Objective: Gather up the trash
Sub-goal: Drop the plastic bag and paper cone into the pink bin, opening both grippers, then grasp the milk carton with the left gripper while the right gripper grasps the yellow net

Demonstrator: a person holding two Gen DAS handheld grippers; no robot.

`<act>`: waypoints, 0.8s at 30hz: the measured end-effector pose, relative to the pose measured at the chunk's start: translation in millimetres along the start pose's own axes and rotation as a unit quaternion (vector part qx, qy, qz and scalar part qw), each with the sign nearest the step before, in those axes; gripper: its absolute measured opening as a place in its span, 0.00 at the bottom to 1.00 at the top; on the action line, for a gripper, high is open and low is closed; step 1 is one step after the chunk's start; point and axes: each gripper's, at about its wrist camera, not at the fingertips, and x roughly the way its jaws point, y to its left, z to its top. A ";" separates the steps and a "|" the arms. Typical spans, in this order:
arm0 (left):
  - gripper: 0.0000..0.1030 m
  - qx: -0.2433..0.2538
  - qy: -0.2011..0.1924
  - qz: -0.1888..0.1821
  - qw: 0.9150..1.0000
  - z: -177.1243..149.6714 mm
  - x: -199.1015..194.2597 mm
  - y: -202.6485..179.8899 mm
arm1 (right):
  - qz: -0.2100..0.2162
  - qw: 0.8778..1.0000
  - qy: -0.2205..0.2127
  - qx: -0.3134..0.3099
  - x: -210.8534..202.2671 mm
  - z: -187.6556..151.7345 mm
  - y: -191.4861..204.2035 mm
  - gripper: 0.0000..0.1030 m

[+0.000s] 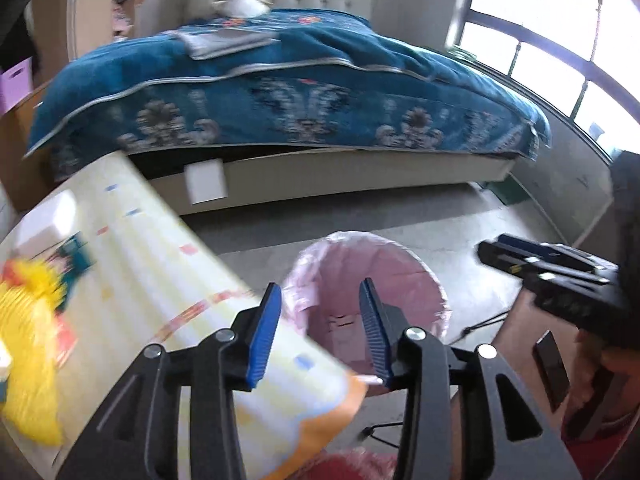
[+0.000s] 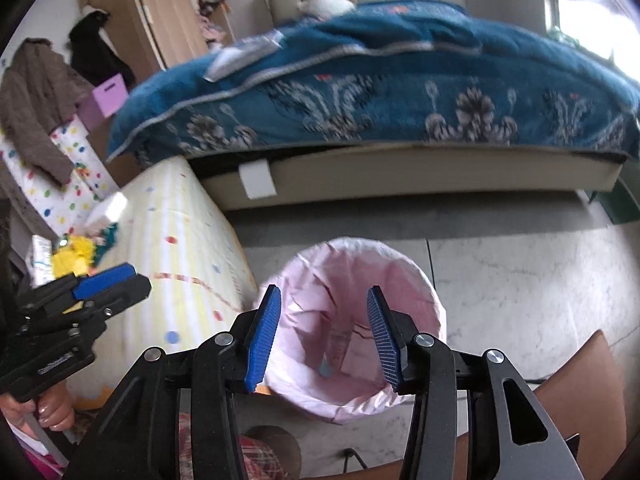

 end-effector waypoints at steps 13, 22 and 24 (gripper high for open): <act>0.47 -0.082 -0.038 0.117 0.989 -53.2 -104.1 75.2 | 0.092 0.990 -0.011 -0.108 -36.2 -6.5 119.7 0.48; 0.85 -0.163 -0.050 0.219 0.961 -89.0 -154.9 142.3 | 0.125 0.977 -0.011 -0.173 -33.6 -5.3 204.4 0.61; 0.92 -0.190 -0.060 0.242 0.949 -93.8 -160.6 158.4 | 0.123 0.976 -0.012 -0.179 -30.9 -5.0 216.3 0.67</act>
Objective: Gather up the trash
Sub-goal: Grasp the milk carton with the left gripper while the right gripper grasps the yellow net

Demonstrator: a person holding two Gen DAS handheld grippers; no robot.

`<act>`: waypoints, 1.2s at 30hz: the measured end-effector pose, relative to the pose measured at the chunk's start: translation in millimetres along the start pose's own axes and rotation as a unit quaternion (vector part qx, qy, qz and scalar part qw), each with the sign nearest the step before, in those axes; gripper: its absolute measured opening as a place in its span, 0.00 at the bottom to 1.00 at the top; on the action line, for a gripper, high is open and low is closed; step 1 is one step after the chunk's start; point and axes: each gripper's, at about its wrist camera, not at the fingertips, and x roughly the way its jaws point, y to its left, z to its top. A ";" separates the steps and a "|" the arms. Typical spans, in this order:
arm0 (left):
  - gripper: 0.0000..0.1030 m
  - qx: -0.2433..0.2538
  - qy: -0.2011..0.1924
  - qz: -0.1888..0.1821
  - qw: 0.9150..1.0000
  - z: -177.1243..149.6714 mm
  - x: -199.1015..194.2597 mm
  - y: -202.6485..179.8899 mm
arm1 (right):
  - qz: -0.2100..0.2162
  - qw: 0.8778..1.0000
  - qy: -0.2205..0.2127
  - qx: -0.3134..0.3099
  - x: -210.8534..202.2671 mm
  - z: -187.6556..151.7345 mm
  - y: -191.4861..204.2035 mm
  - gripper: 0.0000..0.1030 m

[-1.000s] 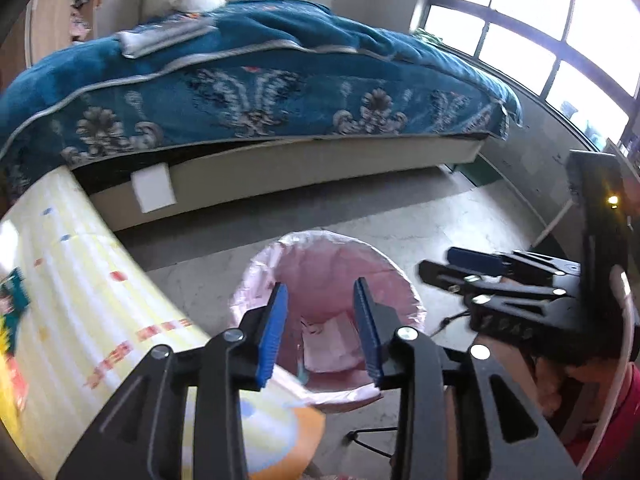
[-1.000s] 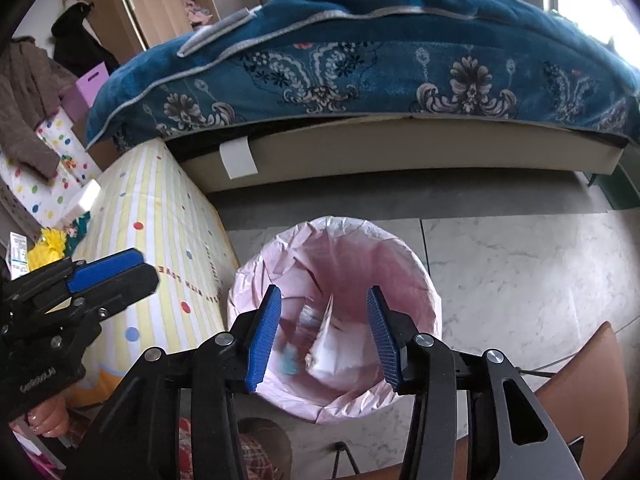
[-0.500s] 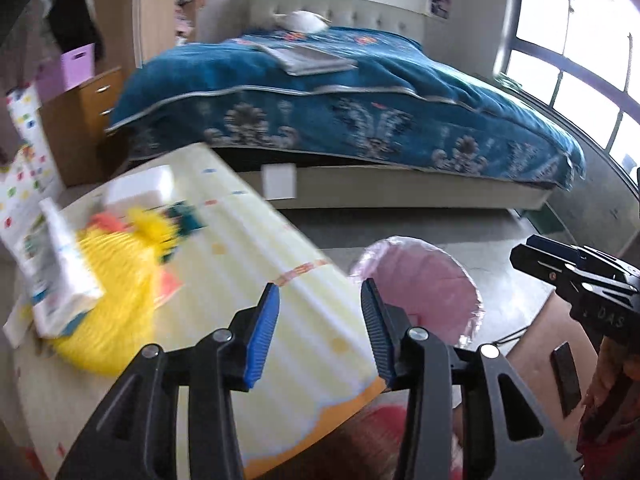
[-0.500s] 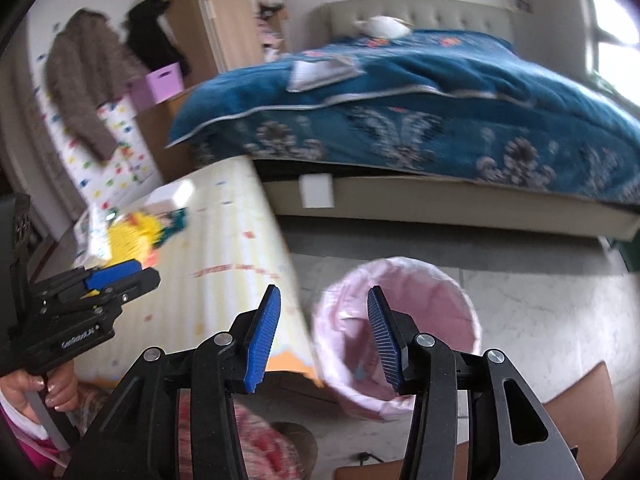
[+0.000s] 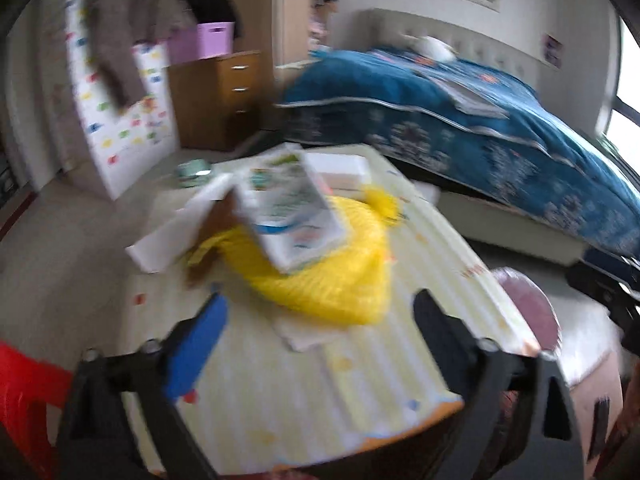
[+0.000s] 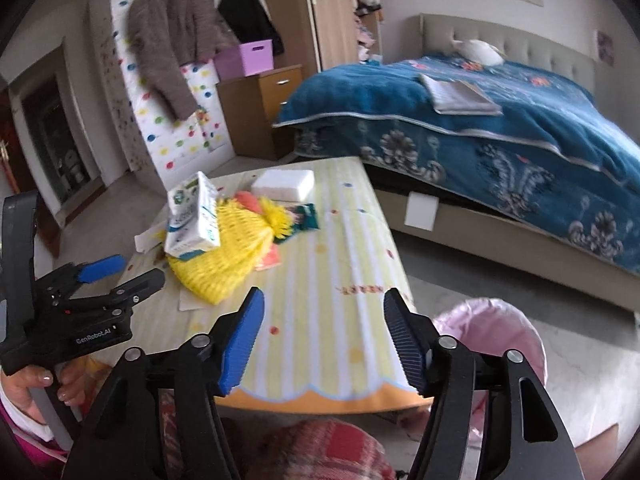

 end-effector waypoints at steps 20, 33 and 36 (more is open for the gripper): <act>0.82 -0.056 0.054 0.041 0.996 42.1 95.6 2.6 | -0.033 0.999 0.028 -0.002 59.2 12.7 -8.4 0.75; 0.74 -0.044 0.014 0.042 0.998 24.5 37.3 31.8 | -0.005 0.999 0.031 -0.020 55.5 9.7 11.0 0.75; 0.74 -0.033 0.010 0.060 0.998 15.4 19.9 45.0 | 0.011 0.999 0.032 -0.028 55.9 9.4 24.3 0.75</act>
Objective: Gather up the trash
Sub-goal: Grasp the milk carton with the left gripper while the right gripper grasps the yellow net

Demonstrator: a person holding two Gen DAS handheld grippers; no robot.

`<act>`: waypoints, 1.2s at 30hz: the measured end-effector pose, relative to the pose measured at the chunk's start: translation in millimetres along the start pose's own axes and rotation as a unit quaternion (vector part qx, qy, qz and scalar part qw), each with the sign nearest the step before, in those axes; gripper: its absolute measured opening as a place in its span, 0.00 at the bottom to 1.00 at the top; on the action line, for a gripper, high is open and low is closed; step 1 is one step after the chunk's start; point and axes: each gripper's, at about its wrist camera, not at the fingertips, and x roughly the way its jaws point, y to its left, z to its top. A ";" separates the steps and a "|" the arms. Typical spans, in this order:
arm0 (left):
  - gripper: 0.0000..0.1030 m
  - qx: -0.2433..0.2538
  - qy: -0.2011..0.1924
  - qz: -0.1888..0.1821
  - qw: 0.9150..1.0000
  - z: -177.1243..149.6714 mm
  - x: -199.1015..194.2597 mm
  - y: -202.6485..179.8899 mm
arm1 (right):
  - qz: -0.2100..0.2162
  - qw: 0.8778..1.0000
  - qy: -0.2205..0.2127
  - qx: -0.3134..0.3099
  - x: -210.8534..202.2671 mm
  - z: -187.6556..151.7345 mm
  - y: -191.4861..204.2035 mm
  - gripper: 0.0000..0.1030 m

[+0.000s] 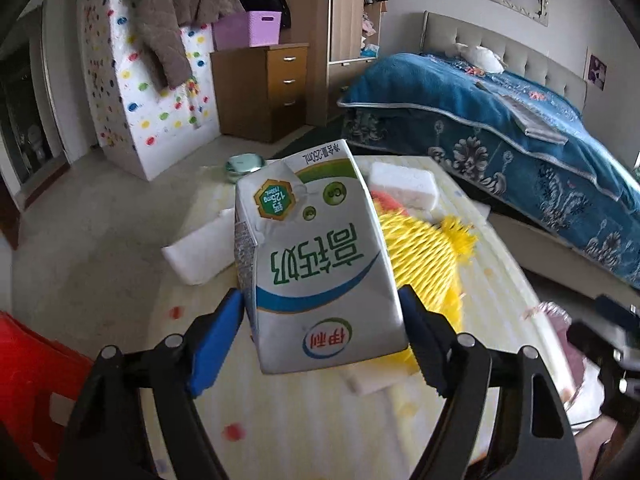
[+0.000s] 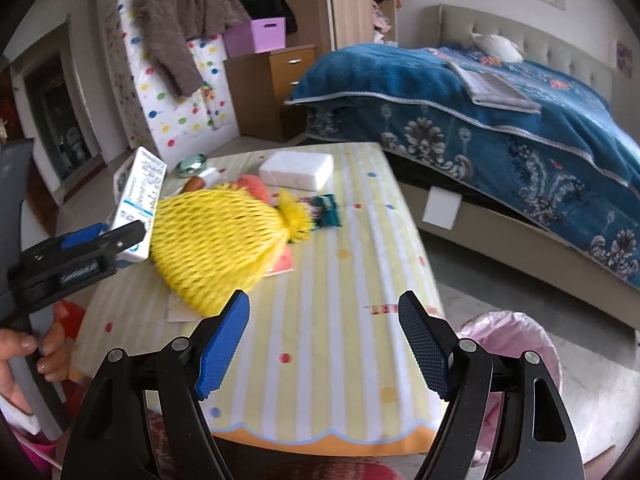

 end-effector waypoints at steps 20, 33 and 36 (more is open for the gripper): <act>0.73 -0.030 0.036 0.015 0.999 -35.8 15.9 78.8 | 0.012 0.984 0.047 -0.170 79.2 0.5 132.2 0.74; 0.72 -0.030 0.029 -0.008 0.999 -37.2 16.0 72.6 | -0.038 0.976 0.039 -0.211 99.7 -1.0 144.6 0.23; 0.71 -0.033 0.021 -0.017 0.999 -36.7 9.5 69.9 | -0.031 0.983 0.021 -0.179 86.2 4.7 132.1 0.10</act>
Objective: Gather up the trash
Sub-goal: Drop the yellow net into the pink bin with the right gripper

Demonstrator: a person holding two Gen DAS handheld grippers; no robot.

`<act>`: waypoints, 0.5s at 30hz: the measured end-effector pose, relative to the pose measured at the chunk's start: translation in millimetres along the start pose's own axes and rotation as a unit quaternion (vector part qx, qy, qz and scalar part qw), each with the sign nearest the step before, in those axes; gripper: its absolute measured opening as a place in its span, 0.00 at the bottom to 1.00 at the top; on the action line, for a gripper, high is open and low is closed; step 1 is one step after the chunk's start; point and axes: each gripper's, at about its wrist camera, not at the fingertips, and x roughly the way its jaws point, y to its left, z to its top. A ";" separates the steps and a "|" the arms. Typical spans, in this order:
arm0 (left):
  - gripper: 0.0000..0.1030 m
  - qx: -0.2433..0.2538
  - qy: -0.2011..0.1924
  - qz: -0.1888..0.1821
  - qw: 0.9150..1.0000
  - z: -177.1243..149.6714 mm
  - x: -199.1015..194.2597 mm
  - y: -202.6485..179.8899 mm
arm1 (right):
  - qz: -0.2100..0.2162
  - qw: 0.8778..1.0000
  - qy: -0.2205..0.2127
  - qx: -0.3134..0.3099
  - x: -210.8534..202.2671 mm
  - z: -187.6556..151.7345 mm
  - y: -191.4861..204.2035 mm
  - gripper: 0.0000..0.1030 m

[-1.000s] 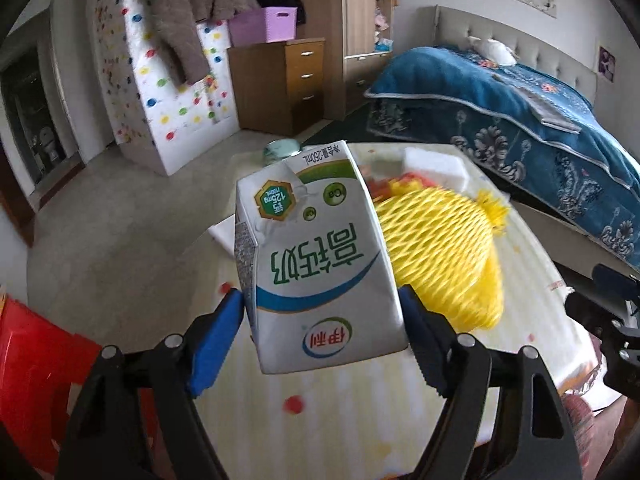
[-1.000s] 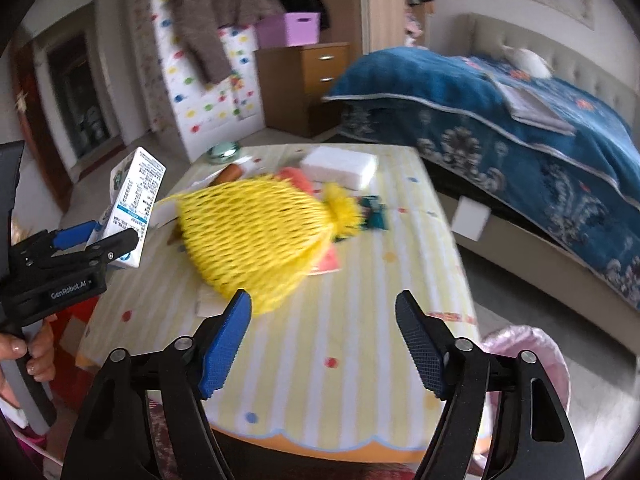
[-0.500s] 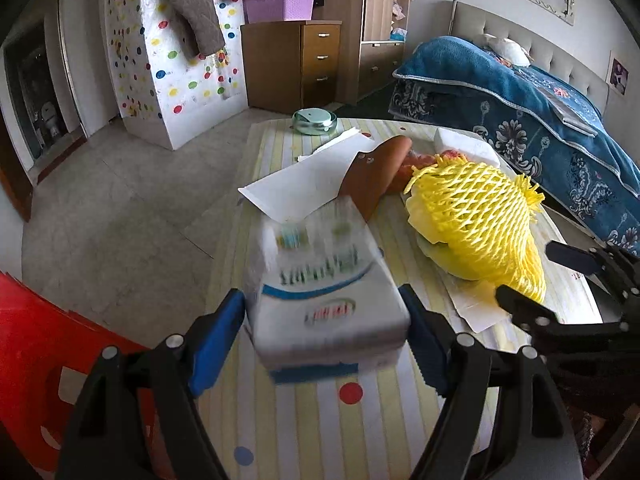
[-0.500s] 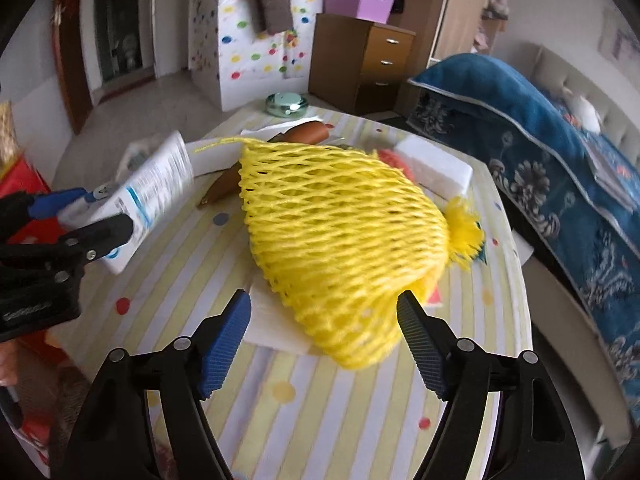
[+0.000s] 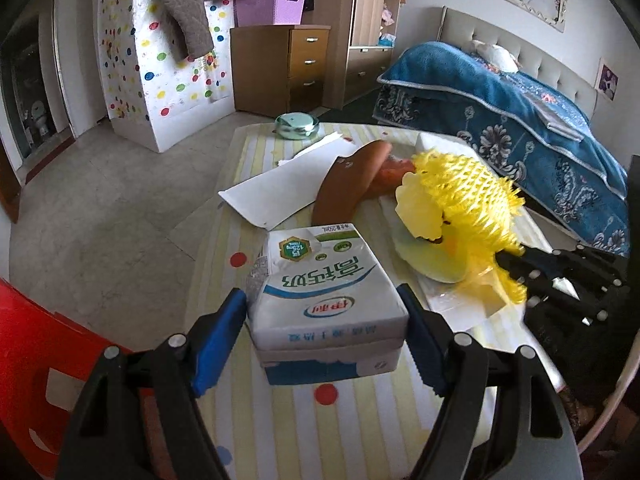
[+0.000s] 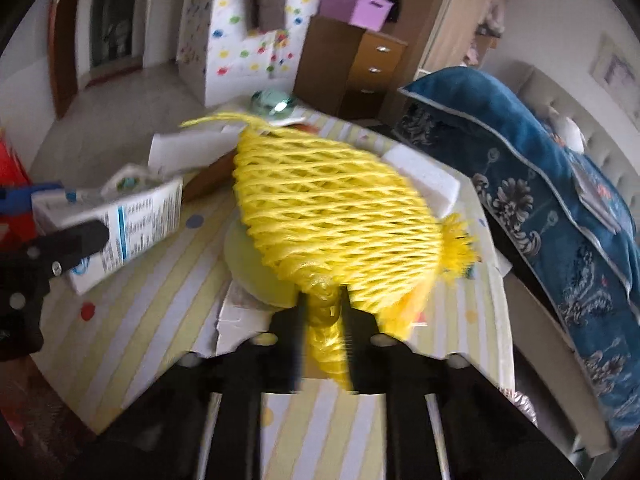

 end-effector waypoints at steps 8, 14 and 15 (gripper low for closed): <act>0.71 0.005 -0.038 -0.015 0.999 7.2 -28.9 -16.5 | 0.033 0.992 -0.061 0.107 -51.7 1.7 -63.0 0.09; 0.71 0.030 -0.077 -0.046 0.996 12.9 -52.1 -47.7 | 0.045 0.984 -0.075 0.157 -86.7 -14.8 -94.3 0.09; 0.71 0.035 -0.079 -0.051 0.995 13.5 -52.6 -52.9 | 0.049 0.983 -0.073 0.164 -90.1 -19.0 -98.9 0.09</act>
